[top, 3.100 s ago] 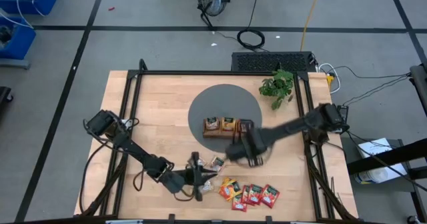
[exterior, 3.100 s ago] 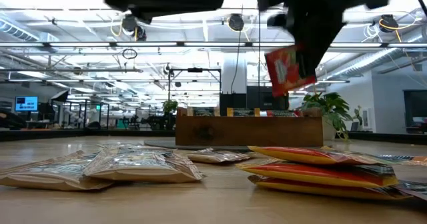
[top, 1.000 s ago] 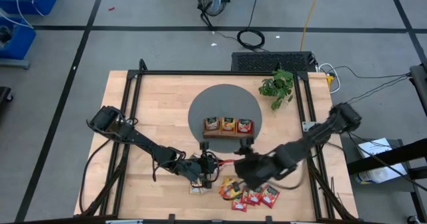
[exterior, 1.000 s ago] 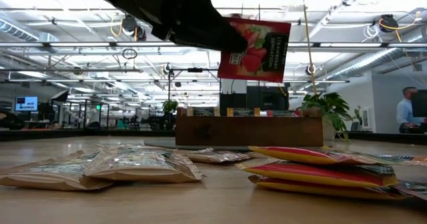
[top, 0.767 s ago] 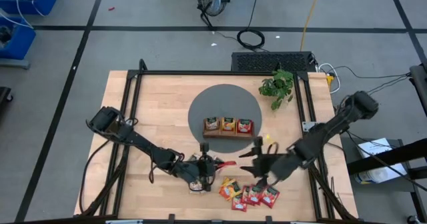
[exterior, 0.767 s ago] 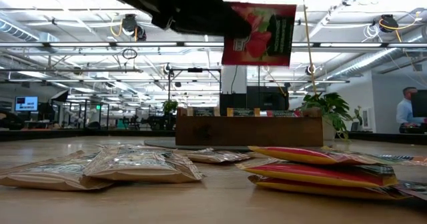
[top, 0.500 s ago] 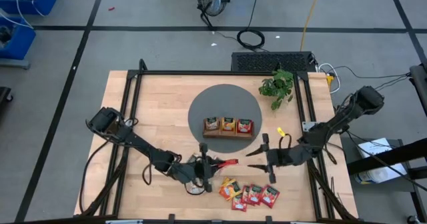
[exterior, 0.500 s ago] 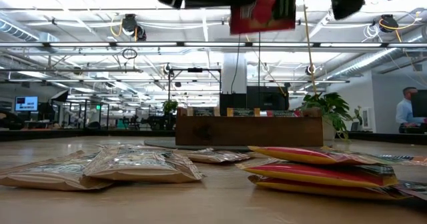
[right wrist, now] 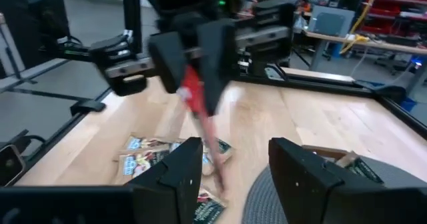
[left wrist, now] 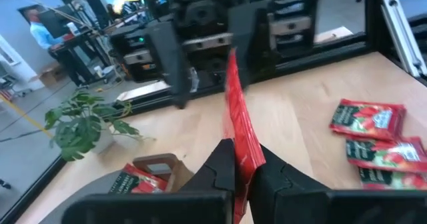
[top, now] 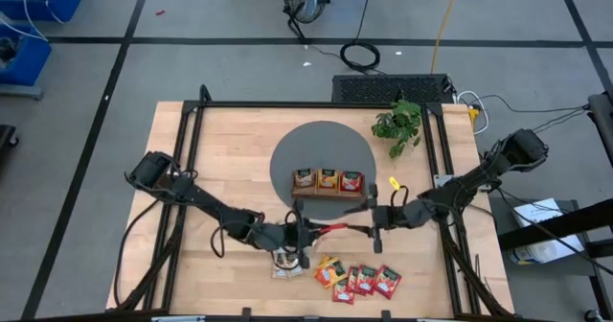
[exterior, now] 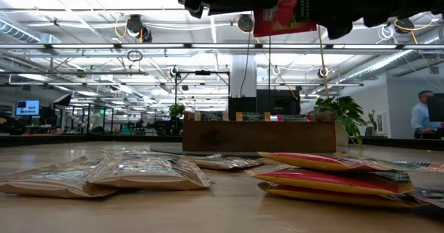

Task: Pick & Place Tea
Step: Put the red tea bag into the right slot of the wooden organizer

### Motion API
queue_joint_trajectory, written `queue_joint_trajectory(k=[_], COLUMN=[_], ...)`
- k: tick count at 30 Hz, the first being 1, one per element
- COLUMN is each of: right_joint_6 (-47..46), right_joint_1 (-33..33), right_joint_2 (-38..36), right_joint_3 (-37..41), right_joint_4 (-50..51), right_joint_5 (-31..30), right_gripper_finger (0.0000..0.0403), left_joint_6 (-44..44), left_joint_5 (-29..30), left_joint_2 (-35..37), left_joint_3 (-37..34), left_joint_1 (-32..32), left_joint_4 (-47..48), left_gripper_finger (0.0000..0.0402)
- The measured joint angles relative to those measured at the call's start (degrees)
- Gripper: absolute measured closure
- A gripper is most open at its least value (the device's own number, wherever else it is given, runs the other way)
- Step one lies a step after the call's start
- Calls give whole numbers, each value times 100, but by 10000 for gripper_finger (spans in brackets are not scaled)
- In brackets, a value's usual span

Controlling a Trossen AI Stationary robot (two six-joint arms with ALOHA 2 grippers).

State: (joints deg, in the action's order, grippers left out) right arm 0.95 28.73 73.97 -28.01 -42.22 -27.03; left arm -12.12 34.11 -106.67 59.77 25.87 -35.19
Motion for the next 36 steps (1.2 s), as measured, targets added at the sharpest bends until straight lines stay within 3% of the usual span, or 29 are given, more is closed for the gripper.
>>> queue_joint_trajectory(k=[8, 13, 22, 31, 36], right_joint_6=[-187, -328, -245, -238, -342], right_joint_1=[-166, -236, -329, -487, -523], right_joint_2=[0, 74, 459, 494, 480], right_joint_3=[0, -7, -11, -11, -11], right_joint_4=[38, 14, -454, -459, -213], right_joint_5=[483, 787, 989, 1375, 1379], right_gripper_finger=[249, 269, 323, 397, 401], left_joint_6=[27, 59, 209, 229, 177], left_joint_5=[43, 41, 39, 5, -75], left_joint_2=[0, 0, -2, -7, -8], left_joint_3=[0, 0, 0, 0, -2], left_joint_1=[13, 5, -140, -142, -142], left_joint_4=[62, 63, 128, 323, 366], left_gripper_finger=[366, 387, 365, 386, 326])
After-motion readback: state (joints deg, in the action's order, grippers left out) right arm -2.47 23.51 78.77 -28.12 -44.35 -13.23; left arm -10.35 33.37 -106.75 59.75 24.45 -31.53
